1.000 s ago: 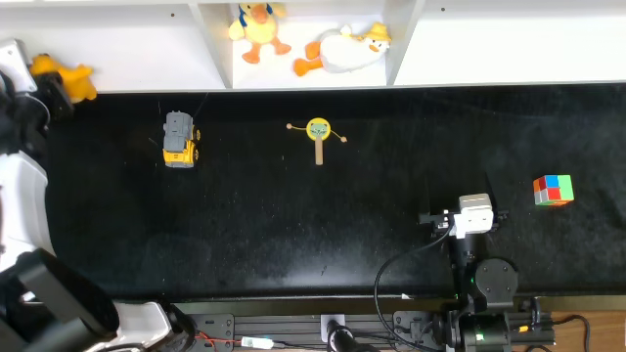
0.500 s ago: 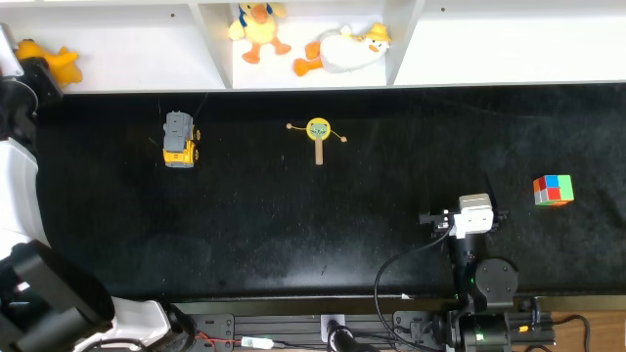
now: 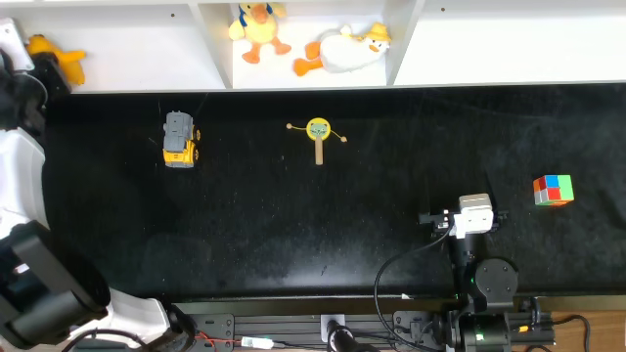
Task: Store Toys
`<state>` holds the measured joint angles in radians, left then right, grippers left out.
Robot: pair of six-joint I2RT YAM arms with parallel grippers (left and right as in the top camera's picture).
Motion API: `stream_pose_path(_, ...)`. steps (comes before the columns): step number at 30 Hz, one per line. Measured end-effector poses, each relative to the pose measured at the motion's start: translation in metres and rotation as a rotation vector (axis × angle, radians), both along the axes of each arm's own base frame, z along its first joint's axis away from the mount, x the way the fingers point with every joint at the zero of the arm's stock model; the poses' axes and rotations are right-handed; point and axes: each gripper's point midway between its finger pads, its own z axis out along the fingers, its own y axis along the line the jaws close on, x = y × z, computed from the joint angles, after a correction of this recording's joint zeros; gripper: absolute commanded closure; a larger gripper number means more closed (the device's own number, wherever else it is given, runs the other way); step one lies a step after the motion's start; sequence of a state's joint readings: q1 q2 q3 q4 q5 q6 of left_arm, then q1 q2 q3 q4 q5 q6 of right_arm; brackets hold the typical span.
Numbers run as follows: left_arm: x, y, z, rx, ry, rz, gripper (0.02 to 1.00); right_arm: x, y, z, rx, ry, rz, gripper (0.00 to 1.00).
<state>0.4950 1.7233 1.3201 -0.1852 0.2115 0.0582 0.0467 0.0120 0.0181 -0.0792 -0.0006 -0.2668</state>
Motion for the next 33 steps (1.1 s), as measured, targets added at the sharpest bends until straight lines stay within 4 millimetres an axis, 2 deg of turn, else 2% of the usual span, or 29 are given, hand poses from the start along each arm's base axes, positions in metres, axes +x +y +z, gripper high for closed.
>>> stream_pose_path(7, 0.002, -0.004, 0.000, 0.004, 0.001, -0.005, 0.684, 0.000, 0.000, 0.000, -0.001, 0.000, 0.000, 0.005)
stream_pose_path(10, 0.003, -0.004, 0.000, 0.006, 0.001, -0.006, 0.546, 0.000, 0.000, 0.000, -0.001, 0.000, 0.000, 0.005)
stream_pose_path(12, 0.002, -0.004, 0.000, 0.006, 0.001, -0.006, 0.395, 0.000, 0.000, 0.000, 0.000, 0.000, 0.000, 0.007)
stream_pose_path(19, 0.004, -0.003, -0.011, -0.007, 0.021, -0.005, 0.323, 0.000, 0.000, 0.000, 0.000, 0.000, 0.000, 0.005)
stream_pose_path(20, 0.004, -0.003, -0.012, -0.007, 0.023, -0.005, 0.253, 0.000, 0.000, 0.000, -0.001, 0.000, 0.000, 0.007)
stream_pose_path(21, 0.004, -0.003, -0.012, -0.006, 0.024, -0.006, 0.112, 0.000, 0.000, 0.000, 0.000, 0.000, 0.000, 0.007)
stream_pose_path(22, 0.005, -0.003, -0.012, -0.004, 0.023, -0.007, 0.020, 0.000, 0.000, 0.000, 0.000, 0.000, 0.000, 0.007)
stream_pose_path(33, 0.007, -0.001, -0.009, -0.002, 0.006, -0.003, 0.020, 0.000, 0.000, 0.000, 0.000, 0.000, 0.000, 0.005)
